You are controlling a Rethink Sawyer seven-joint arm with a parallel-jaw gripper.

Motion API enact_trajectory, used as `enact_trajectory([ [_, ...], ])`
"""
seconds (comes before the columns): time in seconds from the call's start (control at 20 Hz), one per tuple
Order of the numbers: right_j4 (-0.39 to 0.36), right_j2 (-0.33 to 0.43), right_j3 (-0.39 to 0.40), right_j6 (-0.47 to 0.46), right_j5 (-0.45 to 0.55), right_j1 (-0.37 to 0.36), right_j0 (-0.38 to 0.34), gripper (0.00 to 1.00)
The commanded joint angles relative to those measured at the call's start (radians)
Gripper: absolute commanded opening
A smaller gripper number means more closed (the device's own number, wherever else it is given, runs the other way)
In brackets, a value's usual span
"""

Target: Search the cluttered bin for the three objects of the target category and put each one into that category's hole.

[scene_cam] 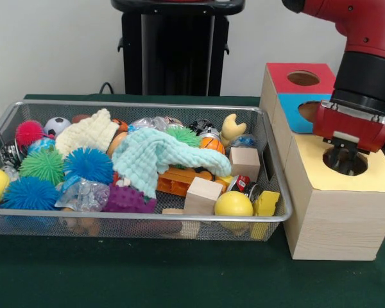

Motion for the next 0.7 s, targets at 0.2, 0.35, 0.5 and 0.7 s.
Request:
enact_trajectory([
  [0.2, 0.043, 0.150, -0.002, 0.259, -0.089, 0.082, -0.047, 0.00],
  [0.35, 0.044, 0.161, -0.010, 0.262, -0.126, 0.102, -0.052, 0.00],
  [0.5, 0.037, 0.187, -0.020, 0.262, -0.173, 0.124, -0.068, 0.00],
  [0.7, 0.045, 0.189, -0.017, 0.255, -0.178, 0.125, -0.067, 0.00],
])
